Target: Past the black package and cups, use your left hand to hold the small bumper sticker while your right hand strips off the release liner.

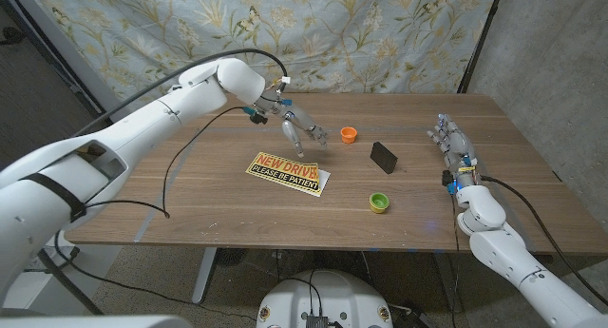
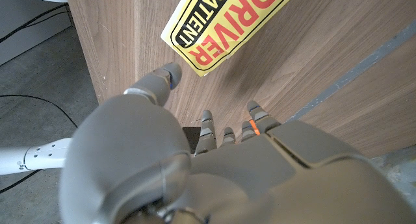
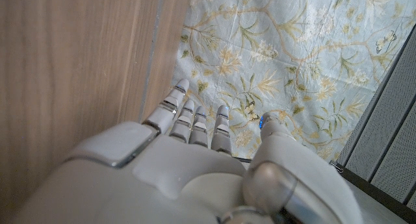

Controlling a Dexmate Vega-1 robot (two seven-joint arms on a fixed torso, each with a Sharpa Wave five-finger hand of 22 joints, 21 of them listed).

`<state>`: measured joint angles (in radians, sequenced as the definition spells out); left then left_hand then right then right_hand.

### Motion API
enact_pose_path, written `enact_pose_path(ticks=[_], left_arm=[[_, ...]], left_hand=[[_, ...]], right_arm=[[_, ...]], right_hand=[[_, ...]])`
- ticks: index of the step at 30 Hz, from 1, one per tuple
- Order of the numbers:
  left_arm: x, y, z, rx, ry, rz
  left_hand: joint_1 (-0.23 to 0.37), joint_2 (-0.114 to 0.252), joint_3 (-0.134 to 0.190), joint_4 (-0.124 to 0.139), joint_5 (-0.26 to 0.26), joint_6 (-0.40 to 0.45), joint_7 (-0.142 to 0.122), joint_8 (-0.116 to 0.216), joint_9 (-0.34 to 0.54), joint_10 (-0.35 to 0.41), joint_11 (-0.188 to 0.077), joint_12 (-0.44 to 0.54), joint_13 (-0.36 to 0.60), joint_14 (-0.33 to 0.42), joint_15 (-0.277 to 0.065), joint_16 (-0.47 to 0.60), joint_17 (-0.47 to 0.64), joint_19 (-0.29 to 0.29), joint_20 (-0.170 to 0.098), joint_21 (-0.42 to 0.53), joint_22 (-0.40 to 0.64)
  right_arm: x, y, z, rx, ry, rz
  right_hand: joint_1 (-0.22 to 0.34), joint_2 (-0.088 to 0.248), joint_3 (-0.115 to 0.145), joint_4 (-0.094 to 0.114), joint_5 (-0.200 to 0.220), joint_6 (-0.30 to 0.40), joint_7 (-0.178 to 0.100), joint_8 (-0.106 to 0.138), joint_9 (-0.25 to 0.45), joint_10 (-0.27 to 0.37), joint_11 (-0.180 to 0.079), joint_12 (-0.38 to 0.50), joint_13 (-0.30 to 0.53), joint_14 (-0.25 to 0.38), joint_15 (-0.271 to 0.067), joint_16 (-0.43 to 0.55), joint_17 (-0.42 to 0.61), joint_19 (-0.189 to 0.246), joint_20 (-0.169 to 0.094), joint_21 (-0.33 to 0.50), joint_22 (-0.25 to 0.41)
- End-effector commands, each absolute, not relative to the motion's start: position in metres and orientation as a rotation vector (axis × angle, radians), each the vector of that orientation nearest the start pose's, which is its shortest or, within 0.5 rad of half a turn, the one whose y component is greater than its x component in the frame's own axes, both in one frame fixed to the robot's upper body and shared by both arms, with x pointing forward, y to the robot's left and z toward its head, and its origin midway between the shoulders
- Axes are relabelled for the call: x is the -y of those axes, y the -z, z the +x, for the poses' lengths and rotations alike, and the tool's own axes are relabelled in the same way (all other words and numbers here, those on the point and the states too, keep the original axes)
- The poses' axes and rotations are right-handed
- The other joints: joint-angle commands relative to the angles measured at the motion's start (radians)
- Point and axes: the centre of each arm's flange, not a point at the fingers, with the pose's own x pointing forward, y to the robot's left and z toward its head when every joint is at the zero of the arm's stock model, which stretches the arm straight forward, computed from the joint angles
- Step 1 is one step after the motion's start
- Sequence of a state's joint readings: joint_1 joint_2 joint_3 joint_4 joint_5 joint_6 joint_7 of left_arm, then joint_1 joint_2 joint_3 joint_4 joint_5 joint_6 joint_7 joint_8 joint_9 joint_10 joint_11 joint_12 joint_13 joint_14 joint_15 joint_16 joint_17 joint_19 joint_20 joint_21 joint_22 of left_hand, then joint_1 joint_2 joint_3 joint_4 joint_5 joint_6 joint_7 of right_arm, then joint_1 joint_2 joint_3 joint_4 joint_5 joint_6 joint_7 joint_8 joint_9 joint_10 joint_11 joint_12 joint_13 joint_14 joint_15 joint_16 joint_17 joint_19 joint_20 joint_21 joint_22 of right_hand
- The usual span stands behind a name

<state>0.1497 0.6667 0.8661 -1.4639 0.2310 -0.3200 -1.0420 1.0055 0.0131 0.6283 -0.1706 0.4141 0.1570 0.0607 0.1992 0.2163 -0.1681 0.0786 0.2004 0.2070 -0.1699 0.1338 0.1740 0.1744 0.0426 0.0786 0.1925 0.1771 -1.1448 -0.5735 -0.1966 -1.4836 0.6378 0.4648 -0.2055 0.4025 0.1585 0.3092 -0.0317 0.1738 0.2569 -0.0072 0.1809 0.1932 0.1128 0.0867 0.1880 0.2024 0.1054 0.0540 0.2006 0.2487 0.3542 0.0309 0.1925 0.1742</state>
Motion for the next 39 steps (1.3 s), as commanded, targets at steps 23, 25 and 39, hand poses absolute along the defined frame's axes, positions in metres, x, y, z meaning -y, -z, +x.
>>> enact_pose_path(ticks=[23, 25, 39], left_arm=[[-0.101, -0.103, 0.618, 0.361, 1.063, 1.908], [-0.100, -0.102, 0.618, 0.365, 1.069, 1.912], [-0.092, -0.094, 0.618, 0.400, 1.091, 1.911]], left_hand=[[0.035, 0.010, -0.017, 0.000, 0.002, 0.046, 0.008, 0.025, 0.011, -0.024, -0.010, 0.014, 0.003, -0.006, -0.012, 0.011, 0.003, 0.007, -0.007, 0.009, 0.003], [0.036, 0.010, -0.017, 0.000, 0.002, 0.045, 0.009, 0.025, 0.011, -0.024, -0.010, 0.014, 0.003, -0.006, -0.012, 0.011, 0.003, 0.008, -0.008, 0.009, 0.003], [0.060, 0.004, -0.040, 0.000, -0.004, 0.162, 0.013, 0.081, 0.031, -0.019, -0.010, 0.020, 0.004, -0.001, -0.011, 0.011, 0.003, 0.013, -0.008, 0.011, 0.003]], right_arm=[[0.390, 0.096, 0.580, 0.684, 0.152, 0.175], [0.391, 0.096, 0.580, 0.684, 0.154, 0.178], [0.394, 0.102, 0.578, 0.678, 0.171, 0.187]], right_hand=[[-0.013, 0.001, 0.003, -0.006, 0.005, -0.008, -0.009, 0.008, 0.004, -0.020, 0.005, -0.001, 0.005, -0.003, 0.009, 0.009, 0.002, -0.003, 0.001, 0.003, 0.003], [-0.013, 0.001, 0.003, -0.007, 0.005, -0.009, -0.009, 0.008, 0.004, -0.022, 0.005, -0.001, 0.005, -0.004, 0.009, 0.009, 0.002, -0.003, 0.001, 0.003, 0.003], [-0.015, 0.001, 0.004, -0.008, 0.005, -0.015, -0.010, 0.008, 0.004, -0.036, 0.005, -0.002, 0.005, -0.007, 0.008, 0.010, 0.002, -0.004, 0.001, 0.004, 0.002]])
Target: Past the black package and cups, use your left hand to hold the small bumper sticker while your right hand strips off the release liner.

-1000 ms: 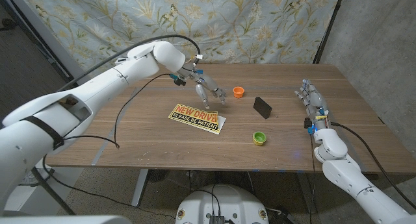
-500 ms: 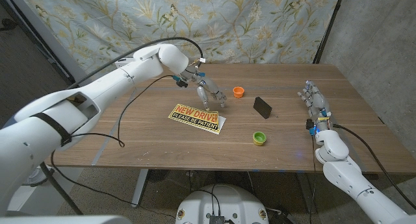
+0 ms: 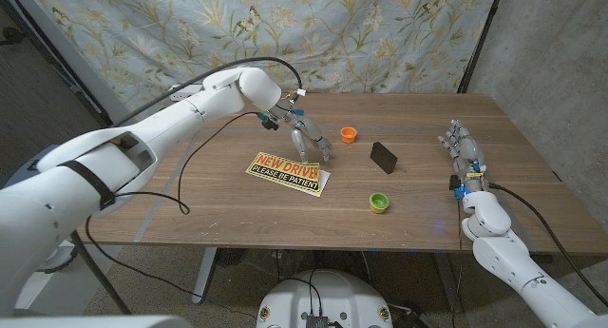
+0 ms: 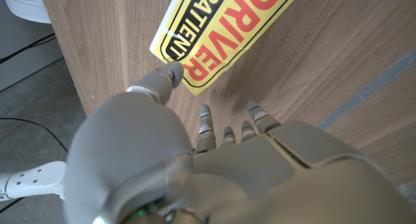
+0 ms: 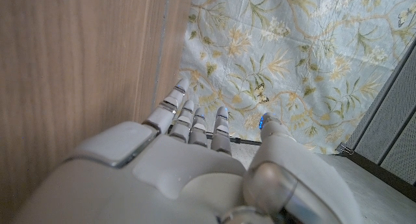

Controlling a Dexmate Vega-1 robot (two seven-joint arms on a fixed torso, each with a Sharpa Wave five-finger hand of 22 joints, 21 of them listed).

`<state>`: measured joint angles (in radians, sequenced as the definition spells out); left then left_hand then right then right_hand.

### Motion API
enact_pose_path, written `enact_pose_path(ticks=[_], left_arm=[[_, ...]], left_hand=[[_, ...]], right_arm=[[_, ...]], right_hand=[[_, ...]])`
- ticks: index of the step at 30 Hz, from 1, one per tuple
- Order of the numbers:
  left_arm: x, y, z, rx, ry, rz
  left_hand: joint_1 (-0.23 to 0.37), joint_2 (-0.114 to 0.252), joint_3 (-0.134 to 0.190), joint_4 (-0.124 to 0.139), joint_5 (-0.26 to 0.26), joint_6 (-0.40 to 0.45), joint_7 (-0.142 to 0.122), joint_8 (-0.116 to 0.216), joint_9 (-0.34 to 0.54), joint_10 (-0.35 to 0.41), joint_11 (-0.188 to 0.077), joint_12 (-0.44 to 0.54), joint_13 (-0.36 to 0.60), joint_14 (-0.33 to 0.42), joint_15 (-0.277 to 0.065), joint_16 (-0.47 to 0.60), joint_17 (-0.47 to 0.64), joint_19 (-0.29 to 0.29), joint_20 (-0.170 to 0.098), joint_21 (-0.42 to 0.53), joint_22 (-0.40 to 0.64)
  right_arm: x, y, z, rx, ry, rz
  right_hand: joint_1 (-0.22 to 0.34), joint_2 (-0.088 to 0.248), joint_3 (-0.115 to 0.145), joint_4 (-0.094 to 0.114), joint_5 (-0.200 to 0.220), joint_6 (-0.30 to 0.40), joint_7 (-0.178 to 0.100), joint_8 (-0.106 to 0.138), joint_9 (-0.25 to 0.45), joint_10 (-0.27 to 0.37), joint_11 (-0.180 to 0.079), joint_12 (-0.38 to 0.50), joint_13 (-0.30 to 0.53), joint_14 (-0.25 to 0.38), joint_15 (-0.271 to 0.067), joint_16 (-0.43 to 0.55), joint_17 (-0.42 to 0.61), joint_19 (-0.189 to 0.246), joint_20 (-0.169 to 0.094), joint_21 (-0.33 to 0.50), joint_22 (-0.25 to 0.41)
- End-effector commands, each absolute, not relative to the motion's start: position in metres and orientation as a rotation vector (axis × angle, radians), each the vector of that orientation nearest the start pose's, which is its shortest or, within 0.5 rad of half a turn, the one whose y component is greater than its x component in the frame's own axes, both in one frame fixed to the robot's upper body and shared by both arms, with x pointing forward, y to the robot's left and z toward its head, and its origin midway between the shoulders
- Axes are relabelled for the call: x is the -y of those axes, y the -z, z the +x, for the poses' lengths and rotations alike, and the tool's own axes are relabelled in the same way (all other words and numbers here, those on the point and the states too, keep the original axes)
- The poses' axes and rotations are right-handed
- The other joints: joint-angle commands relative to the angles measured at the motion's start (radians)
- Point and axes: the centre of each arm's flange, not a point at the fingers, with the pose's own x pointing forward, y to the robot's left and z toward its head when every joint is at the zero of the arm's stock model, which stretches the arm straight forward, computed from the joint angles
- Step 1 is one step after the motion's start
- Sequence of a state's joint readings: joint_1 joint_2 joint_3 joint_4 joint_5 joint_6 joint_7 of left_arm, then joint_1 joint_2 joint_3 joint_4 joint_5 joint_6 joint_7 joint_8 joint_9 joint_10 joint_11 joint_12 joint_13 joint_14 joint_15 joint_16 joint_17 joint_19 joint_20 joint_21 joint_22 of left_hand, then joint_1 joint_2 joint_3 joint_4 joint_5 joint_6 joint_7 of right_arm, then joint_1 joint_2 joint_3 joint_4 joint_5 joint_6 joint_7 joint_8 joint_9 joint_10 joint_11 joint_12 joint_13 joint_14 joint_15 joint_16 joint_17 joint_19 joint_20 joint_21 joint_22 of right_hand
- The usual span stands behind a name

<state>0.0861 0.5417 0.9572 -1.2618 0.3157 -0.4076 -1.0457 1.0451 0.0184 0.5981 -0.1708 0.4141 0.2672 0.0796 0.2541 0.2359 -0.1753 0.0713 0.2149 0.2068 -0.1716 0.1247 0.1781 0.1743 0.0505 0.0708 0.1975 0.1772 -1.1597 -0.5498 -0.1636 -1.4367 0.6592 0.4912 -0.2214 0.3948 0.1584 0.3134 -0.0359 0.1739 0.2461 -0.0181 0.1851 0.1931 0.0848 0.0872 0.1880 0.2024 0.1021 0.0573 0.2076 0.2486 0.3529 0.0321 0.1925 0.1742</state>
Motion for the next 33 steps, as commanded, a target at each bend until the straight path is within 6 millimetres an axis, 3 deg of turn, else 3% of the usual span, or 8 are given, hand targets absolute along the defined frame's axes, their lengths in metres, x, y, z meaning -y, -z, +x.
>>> enact_pose_path(ticks=[1, 3, 8, 19, 33], left_arm=[[-0.092, -0.094, 0.617, 0.406, 1.089, 1.911], [-0.093, -0.095, 0.616, 0.419, 1.082, 1.913], [-0.094, -0.095, 0.614, 0.437, 1.069, 1.920], [-0.092, -0.089, 0.616, 0.445, 1.049, 1.974], [-0.089, -0.085, 0.617, 0.436, 1.048, 1.997]], left_hand=[[0.026, -0.001, -0.015, 0.001, -0.004, 0.080, -0.021, 0.041, 0.017, -0.010, 0.003, 0.006, 0.004, -0.001, 0.002, 0.005, 0.003, 0.004, 0.001, 0.006, 0.003], [0.034, 0.001, -0.022, 0.002, -0.004, 0.125, -0.038, 0.062, 0.024, -0.009, 0.005, 0.007, 0.004, -0.012, 0.007, 0.002, 0.002, 0.000, 0.006, 0.004, 0.002], [0.042, 0.002, -0.028, 0.002, -0.003, 0.147, -0.043, 0.073, 0.029, -0.006, 0.010, 0.008, 0.003, -0.024, 0.014, -0.001, 0.002, -0.009, 0.012, 0.001, 0.002], [0.050, 0.005, -0.036, 0.004, -0.003, 0.144, -0.034, 0.075, 0.036, -0.021, 0.011, 0.002, 0.003, -0.027, 0.012, 0.001, 0.002, -0.012, 0.011, 0.001, 0.002], [0.066, 0.004, -0.052, 0.003, -0.003, 0.209, -0.035, 0.111, 0.051, 0.009, 0.007, 0.013, 0.002, -0.001, 0.006, 0.010, 0.002, 0.010, 0.009, 0.009, 0.002]], right_arm=[[0.394, 0.102, 0.578, 0.679, 0.172, 0.187], [0.394, 0.102, 0.578, 0.678, 0.172, 0.187], [0.394, 0.103, 0.579, 0.679, 0.171, 0.190], [0.394, 0.111, 0.580, 0.678, 0.183, 0.207], [0.396, 0.119, 0.580, 0.669, 0.199, 0.224]], right_hand=[[-0.007, 0.001, 0.000, -0.004, 0.005, -0.004, 0.001, 0.004, 0.004, -0.009, 0.004, -0.002, 0.005, -0.004, 0.005, 0.003, 0.002, -0.003, 0.000, 0.004, 0.003], [-0.007, 0.001, 0.000, -0.005, 0.005, -0.005, 0.001, 0.004, 0.004, -0.010, 0.004, -0.002, 0.005, -0.004, 0.004, 0.003, 0.002, -0.003, 0.000, 0.004, 0.003], [-0.007, 0.001, 0.000, -0.006, 0.005, -0.007, 0.001, 0.003, 0.005, -0.013, 0.005, -0.002, 0.005, -0.005, 0.005, 0.004, 0.001, -0.004, 0.001, 0.004, 0.002], [-0.008, 0.001, 0.001, -0.007, 0.005, -0.012, 0.000, 0.004, 0.005, -0.019, 0.006, -0.001, 0.006, -0.007, 0.010, 0.004, 0.001, -0.004, 0.002, 0.004, 0.002], [-0.009, 0.001, 0.002, -0.010, 0.005, -0.014, -0.001, 0.005, 0.005, -0.023, 0.007, 0.001, 0.006, -0.010, 0.011, 0.005, 0.001, -0.004, 0.006, 0.005, 0.002]])
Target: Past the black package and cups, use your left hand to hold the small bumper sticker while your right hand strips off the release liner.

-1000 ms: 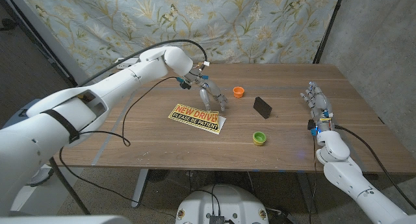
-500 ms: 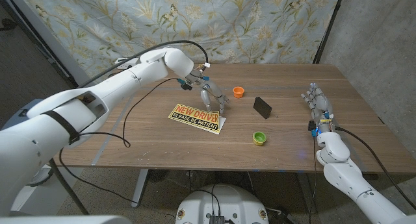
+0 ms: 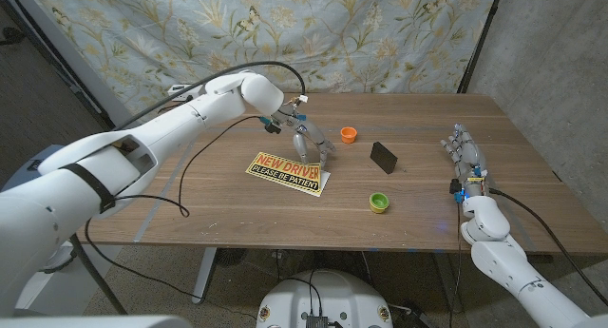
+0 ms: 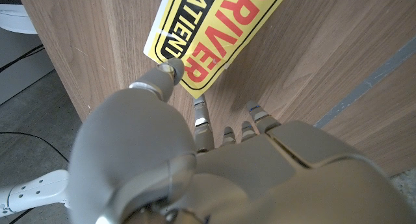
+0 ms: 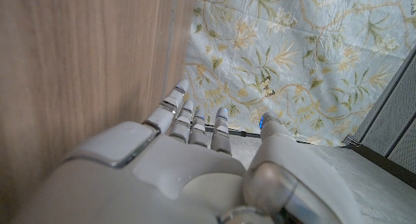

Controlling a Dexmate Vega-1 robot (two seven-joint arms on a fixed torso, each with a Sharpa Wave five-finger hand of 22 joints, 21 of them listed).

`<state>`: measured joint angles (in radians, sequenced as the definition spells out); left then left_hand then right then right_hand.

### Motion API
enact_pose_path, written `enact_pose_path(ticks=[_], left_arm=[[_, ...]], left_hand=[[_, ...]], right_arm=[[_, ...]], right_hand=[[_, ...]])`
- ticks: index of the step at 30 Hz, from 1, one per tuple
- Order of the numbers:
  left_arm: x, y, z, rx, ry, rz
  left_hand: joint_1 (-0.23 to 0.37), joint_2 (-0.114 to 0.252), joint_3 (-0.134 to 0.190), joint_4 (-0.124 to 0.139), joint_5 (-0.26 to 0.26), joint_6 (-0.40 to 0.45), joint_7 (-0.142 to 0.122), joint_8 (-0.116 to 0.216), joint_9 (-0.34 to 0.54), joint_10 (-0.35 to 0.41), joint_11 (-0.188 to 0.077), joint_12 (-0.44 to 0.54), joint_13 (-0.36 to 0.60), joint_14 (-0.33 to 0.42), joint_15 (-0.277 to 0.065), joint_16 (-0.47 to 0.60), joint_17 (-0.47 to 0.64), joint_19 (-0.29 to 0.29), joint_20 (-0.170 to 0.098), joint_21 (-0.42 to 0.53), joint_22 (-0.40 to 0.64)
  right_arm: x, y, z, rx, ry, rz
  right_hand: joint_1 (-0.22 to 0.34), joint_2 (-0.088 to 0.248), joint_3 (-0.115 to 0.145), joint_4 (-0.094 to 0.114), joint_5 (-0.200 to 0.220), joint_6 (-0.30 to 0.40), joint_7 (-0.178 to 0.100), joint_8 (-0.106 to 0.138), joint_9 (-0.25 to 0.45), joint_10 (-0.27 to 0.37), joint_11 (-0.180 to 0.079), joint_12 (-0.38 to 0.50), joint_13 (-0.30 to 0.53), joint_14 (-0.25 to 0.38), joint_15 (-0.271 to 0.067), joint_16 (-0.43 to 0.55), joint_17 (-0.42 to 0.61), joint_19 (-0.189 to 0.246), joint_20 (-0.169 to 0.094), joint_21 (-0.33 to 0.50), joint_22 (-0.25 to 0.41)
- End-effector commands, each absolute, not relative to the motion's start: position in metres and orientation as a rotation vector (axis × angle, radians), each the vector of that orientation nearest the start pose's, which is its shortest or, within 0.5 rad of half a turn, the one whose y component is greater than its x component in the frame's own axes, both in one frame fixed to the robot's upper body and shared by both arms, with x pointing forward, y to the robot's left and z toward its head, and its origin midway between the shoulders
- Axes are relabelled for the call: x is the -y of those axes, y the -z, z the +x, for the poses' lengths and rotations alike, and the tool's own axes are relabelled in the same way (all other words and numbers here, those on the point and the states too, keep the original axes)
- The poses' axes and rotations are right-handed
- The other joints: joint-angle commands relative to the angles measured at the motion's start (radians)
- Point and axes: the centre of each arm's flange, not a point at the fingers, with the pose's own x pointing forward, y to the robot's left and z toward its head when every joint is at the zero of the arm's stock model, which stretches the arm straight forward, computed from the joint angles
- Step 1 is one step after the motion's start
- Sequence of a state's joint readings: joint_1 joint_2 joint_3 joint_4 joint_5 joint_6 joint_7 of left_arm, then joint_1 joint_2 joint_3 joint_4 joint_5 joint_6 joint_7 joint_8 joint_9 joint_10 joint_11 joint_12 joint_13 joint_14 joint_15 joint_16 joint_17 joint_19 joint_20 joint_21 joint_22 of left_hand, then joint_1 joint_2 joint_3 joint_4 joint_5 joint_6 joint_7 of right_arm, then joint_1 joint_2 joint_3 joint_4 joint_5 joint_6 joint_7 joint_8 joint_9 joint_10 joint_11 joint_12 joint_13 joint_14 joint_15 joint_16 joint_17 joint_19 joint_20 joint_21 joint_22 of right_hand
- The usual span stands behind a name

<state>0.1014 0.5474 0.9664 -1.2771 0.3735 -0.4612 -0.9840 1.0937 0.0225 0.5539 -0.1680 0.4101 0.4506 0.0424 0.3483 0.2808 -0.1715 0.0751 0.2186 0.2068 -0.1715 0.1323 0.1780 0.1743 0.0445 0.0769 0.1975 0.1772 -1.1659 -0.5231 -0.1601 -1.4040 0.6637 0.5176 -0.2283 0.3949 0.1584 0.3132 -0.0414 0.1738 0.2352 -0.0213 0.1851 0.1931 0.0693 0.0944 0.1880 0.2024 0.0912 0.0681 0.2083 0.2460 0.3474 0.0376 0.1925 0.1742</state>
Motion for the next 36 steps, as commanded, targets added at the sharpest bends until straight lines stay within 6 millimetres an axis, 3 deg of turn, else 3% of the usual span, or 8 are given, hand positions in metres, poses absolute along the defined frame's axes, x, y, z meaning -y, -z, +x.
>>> enact_pose_path(ticks=[1, 8, 15, 22, 36], left_arm=[[-0.089, -0.084, 0.616, 0.437, 1.047, 2.001], [-0.085, -0.081, 0.613, 0.469, 1.031, 2.016], [-0.084, -0.075, 0.609, 0.572, 0.991, 2.060], [-0.082, -0.075, 0.604, 0.654, 0.952, 2.082], [-0.083, -0.068, 0.602, 0.721, 0.912, 2.131]], left_hand=[[0.018, -0.001, -0.009, 0.000, 0.001, 0.029, 0.001, 0.019, 0.008, 0.010, 0.002, 0.011, 0.002, 0.003, -0.004, 0.011, 0.002, 0.019, 0.002, 0.010, 0.002], [0.033, -0.006, -0.024, -0.001, 0.000, 0.068, -0.004, 0.044, 0.022, 0.046, -0.001, 0.021, 0.001, 0.037, -0.015, 0.018, 0.001, 0.060, -0.016, 0.023, 0.002], [0.064, -0.010, -0.039, -0.005, -0.002, 0.098, -0.017, 0.073, 0.044, 0.102, -0.028, 0.034, 0.000, 0.099, -0.043, 0.026, 0.002, 0.115, -0.038, 0.035, 0.002], [0.101, -0.022, -0.062, -0.005, -0.007, 0.183, -0.032, 0.134, 0.074, 0.181, -0.053, 0.051, 0.000, 0.171, -0.069, 0.032, 0.002, 0.178, -0.053, 0.048, 0.003], [0.120, -0.024, -0.077, -0.001, -0.011, 0.214, -0.041, 0.165, 0.095, 0.215, -0.070, 0.054, 0.001, 0.201, -0.081, 0.030, 0.003, 0.196, -0.056, 0.048, 0.005]], right_arm=[[0.396, 0.120, 0.579, 0.669, 0.198, 0.225], [0.398, 0.126, 0.578, 0.664, 0.203, 0.235], [0.399, 0.132, 0.576, 0.663, 0.210, 0.245], [0.401, 0.134, 0.573, 0.662, 0.220, 0.250], [0.400, 0.141, 0.577, 0.647, 0.224, 0.263]], right_hand=[[-0.009, 0.002, 0.003, -0.004, 0.005, -0.004, 0.002, 0.004, 0.005, -0.007, 0.000, 0.002, 0.006, 0.000, 0.000, 0.004, 0.004, 0.002, 0.001, 0.005, 0.002], [-0.009, 0.002, 0.003, -0.005, 0.005, -0.005, 0.003, 0.005, 0.005, -0.009, 0.000, 0.002, 0.006, 0.000, 0.000, 0.005, 0.003, 0.002, 0.002, 0.006, 0.002], [-0.010, 0.002, 0.004, -0.006, 0.005, -0.007, 0.002, 0.005, 0.005, -0.011, 0.000, 0.003, 0.005, 0.000, 0.001, 0.005, 0.003, 0.002, 0.003, 0.006, 0.002], [-0.010, 0.002, 0.004, -0.007, 0.005, -0.007, 0.002, 0.006, 0.005, -0.012, 0.001, 0.004, 0.005, -0.001, 0.001, 0.006, 0.003, 0.003, 0.003, 0.007, 0.002], [-0.011, 0.002, 0.005, -0.009, 0.006, -0.009, 0.001, 0.007, 0.005, -0.018, 0.000, 0.004, 0.005, 0.000, 0.001, 0.008, 0.003, 0.004, 0.004, 0.007, 0.002]])
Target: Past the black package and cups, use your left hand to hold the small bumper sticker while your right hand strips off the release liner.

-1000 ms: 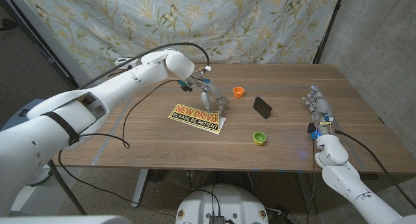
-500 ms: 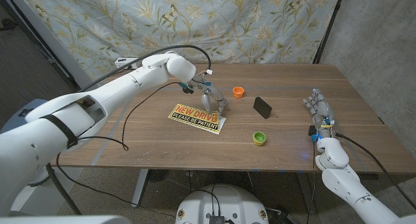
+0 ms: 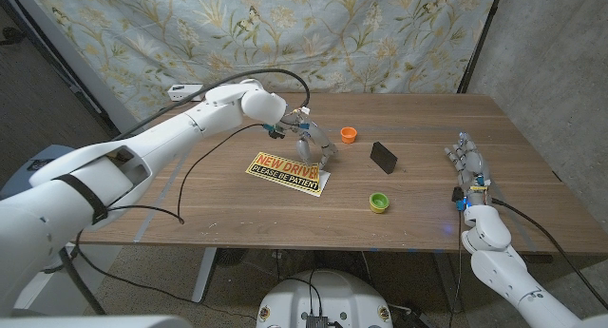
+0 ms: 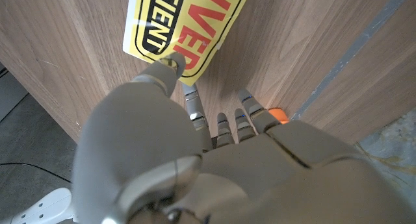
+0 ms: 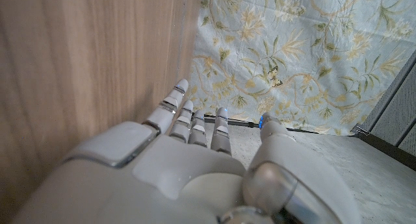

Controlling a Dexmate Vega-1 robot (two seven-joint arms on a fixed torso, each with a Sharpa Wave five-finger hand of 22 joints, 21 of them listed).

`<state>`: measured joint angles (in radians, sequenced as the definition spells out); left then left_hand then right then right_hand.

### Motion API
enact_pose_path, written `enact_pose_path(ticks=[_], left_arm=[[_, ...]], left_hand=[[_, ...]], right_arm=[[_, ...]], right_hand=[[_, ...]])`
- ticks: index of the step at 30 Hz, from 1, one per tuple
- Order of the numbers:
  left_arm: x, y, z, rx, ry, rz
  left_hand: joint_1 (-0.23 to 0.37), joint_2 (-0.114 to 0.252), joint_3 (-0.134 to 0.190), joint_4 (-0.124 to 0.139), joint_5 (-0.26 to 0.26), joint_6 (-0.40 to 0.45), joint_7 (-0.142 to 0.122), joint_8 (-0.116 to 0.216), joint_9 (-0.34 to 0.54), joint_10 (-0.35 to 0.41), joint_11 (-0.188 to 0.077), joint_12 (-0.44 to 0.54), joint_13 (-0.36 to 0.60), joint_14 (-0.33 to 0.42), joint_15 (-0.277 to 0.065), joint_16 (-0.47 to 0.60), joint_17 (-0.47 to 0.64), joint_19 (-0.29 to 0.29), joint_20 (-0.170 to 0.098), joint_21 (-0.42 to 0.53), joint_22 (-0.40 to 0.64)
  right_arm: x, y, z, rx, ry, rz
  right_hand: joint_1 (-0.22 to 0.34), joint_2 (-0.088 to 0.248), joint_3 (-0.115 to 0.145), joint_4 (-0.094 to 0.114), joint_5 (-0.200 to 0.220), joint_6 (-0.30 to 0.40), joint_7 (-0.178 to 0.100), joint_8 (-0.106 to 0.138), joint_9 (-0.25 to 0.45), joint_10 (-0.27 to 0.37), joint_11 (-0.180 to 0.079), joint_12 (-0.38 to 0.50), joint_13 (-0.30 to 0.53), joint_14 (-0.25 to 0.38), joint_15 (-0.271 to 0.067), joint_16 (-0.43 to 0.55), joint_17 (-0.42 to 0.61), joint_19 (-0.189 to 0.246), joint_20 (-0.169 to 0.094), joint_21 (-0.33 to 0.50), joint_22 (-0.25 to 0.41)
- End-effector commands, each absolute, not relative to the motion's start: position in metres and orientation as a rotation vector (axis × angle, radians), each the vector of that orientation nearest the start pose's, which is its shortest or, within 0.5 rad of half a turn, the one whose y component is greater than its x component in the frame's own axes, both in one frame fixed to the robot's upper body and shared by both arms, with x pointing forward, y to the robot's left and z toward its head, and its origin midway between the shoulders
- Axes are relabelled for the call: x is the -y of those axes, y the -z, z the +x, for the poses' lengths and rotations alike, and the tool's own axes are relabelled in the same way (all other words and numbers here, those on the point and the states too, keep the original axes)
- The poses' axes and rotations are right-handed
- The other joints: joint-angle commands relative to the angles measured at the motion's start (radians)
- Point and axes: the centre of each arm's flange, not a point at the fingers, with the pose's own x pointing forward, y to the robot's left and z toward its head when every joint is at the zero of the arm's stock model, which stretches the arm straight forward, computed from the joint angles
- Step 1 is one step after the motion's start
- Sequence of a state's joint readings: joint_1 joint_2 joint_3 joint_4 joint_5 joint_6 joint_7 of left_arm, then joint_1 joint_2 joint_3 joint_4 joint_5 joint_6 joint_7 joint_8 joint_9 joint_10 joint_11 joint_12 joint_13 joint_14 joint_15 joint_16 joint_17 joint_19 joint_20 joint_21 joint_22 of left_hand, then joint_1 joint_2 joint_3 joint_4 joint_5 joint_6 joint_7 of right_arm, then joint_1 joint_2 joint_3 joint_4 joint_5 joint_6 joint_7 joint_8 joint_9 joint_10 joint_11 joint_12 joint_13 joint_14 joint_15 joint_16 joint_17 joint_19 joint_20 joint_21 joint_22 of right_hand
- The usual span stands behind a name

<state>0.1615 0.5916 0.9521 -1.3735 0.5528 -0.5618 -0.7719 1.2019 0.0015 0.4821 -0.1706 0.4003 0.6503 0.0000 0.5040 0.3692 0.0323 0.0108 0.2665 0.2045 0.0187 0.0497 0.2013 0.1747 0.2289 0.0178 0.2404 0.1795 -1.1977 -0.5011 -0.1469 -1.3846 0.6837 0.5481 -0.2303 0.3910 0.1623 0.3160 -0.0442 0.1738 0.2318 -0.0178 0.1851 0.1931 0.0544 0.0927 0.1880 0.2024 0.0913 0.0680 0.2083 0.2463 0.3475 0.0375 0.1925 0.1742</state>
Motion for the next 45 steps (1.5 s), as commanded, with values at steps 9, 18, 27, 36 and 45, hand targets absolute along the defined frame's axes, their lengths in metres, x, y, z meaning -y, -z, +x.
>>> enact_pose_path(ticks=[9, 18, 27, 36, 45], left_arm=[[-0.084, -0.065, 0.604, 0.727, 0.902, 2.133], [-0.083, -0.060, 0.605, 0.769, 0.880, 2.133], [-0.083, -0.058, 0.605, 0.869, 0.820, 2.145], [-0.089, -0.053, 0.606, 0.977, 0.757, 2.125], [-0.092, -0.047, 0.607, 1.020, 0.718, 2.103]], left_hand=[[0.014, -0.003, -0.014, 0.005, -0.003, 0.030, -0.006, 0.024, 0.016, 0.026, -0.006, 0.007, 0.004, 0.020, -0.002, 0.005, 0.003, 0.019, -0.001, 0.005, 0.003], [0.023, -0.004, -0.021, 0.006, -0.004, 0.059, -0.017, 0.049, 0.031, 0.058, -0.020, 0.012, 0.005, 0.047, -0.013, 0.008, 0.005, 0.038, -0.002, 0.009, 0.003], [0.032, -0.005, -0.022, 0.008, 0.002, 0.134, -0.031, 0.091, 0.037, 0.131, -0.036, 0.027, 0.006, 0.112, -0.034, 0.018, 0.008, 0.084, -0.003, 0.021, 0.005], [0.031, -0.008, -0.029, 0.015, 0.016, 0.293, -0.043, 0.160, 0.020, 0.266, -0.082, 0.052, 0.004, 0.236, -0.096, 0.037, 0.014, 0.172, -0.020, 0.047, 0.007], [0.025, -0.016, -0.031, 0.016, 0.025, 0.361, -0.037, 0.182, -0.003, 0.335, -0.100, 0.063, 0.005, 0.294, -0.115, 0.046, 0.019, 0.213, -0.018, 0.061, 0.009]], right_arm=[[0.400, 0.144, 0.580, 0.634, 0.224, 0.269], [0.401, 0.150, 0.580, 0.622, 0.235, 0.281], [0.400, 0.153, 0.581, 0.617, 0.236, 0.284], [0.400, 0.154, 0.582, 0.612, 0.235, 0.285], [0.399, 0.156, 0.583, 0.603, 0.236, 0.286]], right_hand=[[-0.008, -0.002, 0.003, -0.007, 0.006, -0.006, -0.002, 0.007, 0.005, -0.005, 0.002, 0.005, 0.005, -0.001, 0.002, 0.008, 0.003, 0.004, 0.004, 0.007, 0.002], [-0.009, -0.001, 0.004, -0.008, 0.006, -0.006, -0.002, 0.008, 0.005, -0.007, 0.002, 0.006, 0.005, -0.001, 0.002, 0.009, 0.003, 0.004, 0.005, 0.008, 0.002], [-0.009, -0.001, 0.004, -0.009, 0.006, -0.006, -0.002, 0.008, 0.006, -0.007, 0.001, 0.007, 0.005, -0.001, 0.001, 0.010, 0.003, 0.005, 0.005, 0.008, 0.002], [-0.009, -0.001, 0.005, -0.010, 0.006, -0.007, -0.003, 0.008, 0.006, -0.008, 0.001, 0.007, 0.005, -0.002, 0.001, 0.010, 0.002, 0.005, 0.004, 0.008, 0.002], [-0.011, -0.001, 0.005, -0.010, 0.006, -0.008, -0.003, 0.009, 0.006, -0.009, 0.003, 0.008, 0.005, -0.002, 0.002, 0.011, 0.003, 0.005, 0.005, 0.008, 0.002]])
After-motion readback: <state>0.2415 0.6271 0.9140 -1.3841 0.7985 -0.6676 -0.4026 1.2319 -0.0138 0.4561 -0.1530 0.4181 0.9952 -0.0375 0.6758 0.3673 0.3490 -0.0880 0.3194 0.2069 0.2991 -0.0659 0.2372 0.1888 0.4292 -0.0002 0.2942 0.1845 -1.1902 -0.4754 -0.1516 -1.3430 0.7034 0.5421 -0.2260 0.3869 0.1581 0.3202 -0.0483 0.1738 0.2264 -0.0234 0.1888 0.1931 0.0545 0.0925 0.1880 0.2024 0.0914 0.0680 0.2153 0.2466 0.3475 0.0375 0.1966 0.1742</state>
